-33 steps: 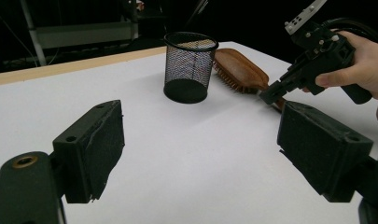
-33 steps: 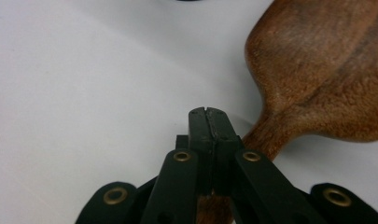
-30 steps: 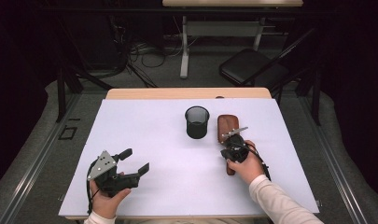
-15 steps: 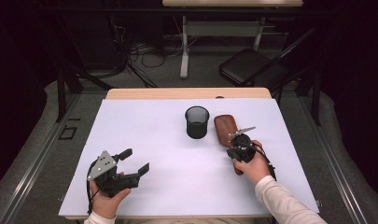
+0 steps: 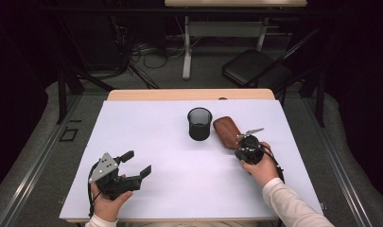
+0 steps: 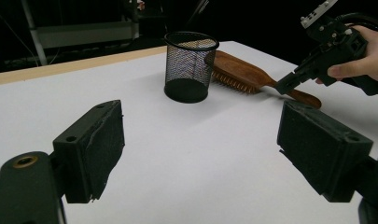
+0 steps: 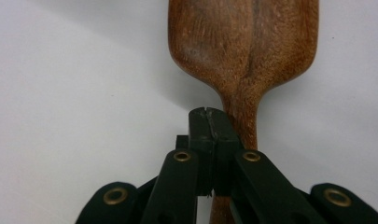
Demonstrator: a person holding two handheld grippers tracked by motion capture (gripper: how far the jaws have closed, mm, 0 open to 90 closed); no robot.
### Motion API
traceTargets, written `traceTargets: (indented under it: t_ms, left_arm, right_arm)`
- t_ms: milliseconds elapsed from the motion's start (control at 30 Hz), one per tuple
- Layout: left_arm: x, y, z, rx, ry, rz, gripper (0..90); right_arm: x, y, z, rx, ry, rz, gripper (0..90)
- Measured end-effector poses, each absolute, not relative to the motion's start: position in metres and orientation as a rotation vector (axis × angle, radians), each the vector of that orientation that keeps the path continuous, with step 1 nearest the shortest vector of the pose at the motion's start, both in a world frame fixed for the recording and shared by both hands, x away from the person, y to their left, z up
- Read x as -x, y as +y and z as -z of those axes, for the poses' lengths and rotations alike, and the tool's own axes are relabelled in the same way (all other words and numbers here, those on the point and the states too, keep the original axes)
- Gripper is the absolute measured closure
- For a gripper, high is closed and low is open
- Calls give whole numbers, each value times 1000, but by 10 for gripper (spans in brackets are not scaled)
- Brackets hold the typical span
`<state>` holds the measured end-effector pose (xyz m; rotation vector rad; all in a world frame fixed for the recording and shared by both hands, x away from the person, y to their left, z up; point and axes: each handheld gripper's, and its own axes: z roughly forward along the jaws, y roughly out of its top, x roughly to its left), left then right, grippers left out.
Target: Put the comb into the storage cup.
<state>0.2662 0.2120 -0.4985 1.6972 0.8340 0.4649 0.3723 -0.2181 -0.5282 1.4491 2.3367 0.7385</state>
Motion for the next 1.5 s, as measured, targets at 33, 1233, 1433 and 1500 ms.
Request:
traceTargets:
  t_ms: [33,1233,1433,1500]
  left_arm:
    - [-266,212,499,-1698,834,-465,149]
    - [-266,211,499,-1697,838,-465,150]
    - [-266,211,499,-1697,838,-464,150]
    - [-266,211,499,-1697,838,-464,150]
  right_arm:
    - [-372,-220,528,-1460,2332,-732,900]
    - [-374,-229,517,-1449,2328,-774,779]
    - [-375,-230,514,-1444,2334,-766,682]
    - [-376,-230,512,-1422,2333,-759,630]
